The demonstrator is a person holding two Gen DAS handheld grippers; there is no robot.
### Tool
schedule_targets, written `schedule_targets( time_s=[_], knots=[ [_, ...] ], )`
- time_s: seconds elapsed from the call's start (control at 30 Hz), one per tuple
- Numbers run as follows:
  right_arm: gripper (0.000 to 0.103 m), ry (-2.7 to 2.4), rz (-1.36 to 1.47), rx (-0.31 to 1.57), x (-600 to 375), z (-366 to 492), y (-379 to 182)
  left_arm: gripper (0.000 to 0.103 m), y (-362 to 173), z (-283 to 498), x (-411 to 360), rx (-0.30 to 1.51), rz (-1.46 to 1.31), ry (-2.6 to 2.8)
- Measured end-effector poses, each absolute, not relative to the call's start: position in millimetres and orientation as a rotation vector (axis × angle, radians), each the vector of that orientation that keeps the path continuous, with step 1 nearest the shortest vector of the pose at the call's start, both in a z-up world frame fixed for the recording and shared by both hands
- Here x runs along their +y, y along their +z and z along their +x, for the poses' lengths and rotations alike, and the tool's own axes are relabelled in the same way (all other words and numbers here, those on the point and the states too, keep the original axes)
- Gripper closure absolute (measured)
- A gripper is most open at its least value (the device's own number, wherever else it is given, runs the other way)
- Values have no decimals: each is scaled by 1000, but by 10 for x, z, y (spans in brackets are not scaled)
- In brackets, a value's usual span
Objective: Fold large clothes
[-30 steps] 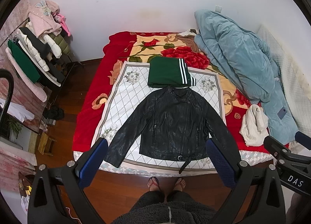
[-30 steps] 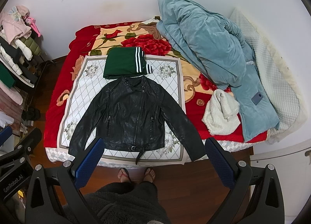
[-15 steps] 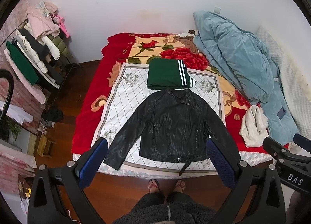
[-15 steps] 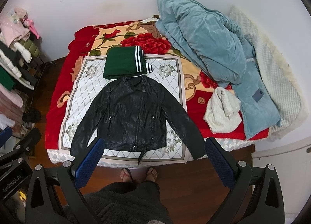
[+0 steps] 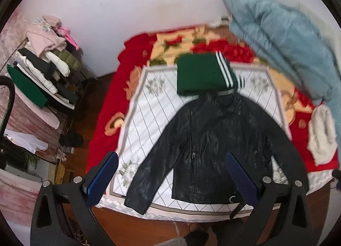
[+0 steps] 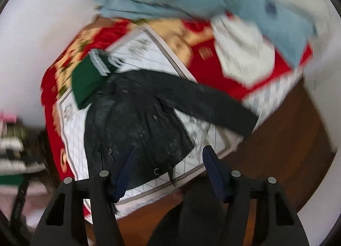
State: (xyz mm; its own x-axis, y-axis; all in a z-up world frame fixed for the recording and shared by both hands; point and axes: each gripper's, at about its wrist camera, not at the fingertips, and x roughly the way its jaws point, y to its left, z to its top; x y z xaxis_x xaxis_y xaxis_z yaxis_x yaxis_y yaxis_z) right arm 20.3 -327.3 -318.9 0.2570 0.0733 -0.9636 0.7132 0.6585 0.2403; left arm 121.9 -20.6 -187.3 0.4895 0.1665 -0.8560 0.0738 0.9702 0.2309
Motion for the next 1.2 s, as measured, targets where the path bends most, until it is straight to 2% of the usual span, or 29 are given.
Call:
schedule_targets(
  time_s=[0.23, 0.47, 0.53, 0.67, 0.77, 0.87, 0.9, 0.97, 1.03, 1.07, 1.1, 1.13, 1.17, 1.2],
  knots=[
    [36, -620, 1249, 1222, -4089, -291, -5327, 0, -3010, 1580, -713, 1184, 302, 74],
    [33, -817, 1639, 1030, -4625, -892, -7092, 0, -4246, 1775, -1375, 1307, 372, 38],
    [33, -842, 1712, 941, -4739, -1008, -7341, 0, -4575, 1810, -1569, 1341, 388, 18],
    [39, -847, 1758, 617, -4924, -1153, -7314, 0, -4958, 1815, -1848, 1368, 407, -26],
    [40, -830, 1703, 544, -5012, -1109, -7246, 0, -5141, 1805, -2039, 1367, 419, -63],
    [35, -823, 1711, 629, -5022, -1027, -7574, 0, -5276, 1789, -2155, 1382, 425, -78],
    [33, -815, 1738, 600, -5031, -1021, -7640, 0, -5323, 1779, -2181, 1391, 422, -84],
    [19, -808, 1781, 467, -5023, -1025, -7689, 0, -5389, 1768, -2239, 1395, 427, -95],
    [20, -828, 1798, 395, -5019, -1009, -7690, 0, -5400, 1774, -2265, 1386, 429, -100],
    [31, -845, 1786, 346, -5005, -1000, -7658, 0, -5400, 1784, -2276, 1380, 428, -101],
    [62, -864, 1776, 342, -5005, -983, -7649, 0, -5400, 1800, -2281, 1374, 426, -101],
    [80, -883, 1767, 347, -5001, -934, -7604, 0, -5400, 1822, -2280, 1369, 422, -99],
    [92, -883, 1759, 336, -5001, -896, -7575, 0, -5410, 1858, -2300, 1367, 420, -95],
    [94, -904, 1737, 344, -4995, -850, -7493, 0, -5397, 1895, -2288, 1364, 408, -89]
  ],
)
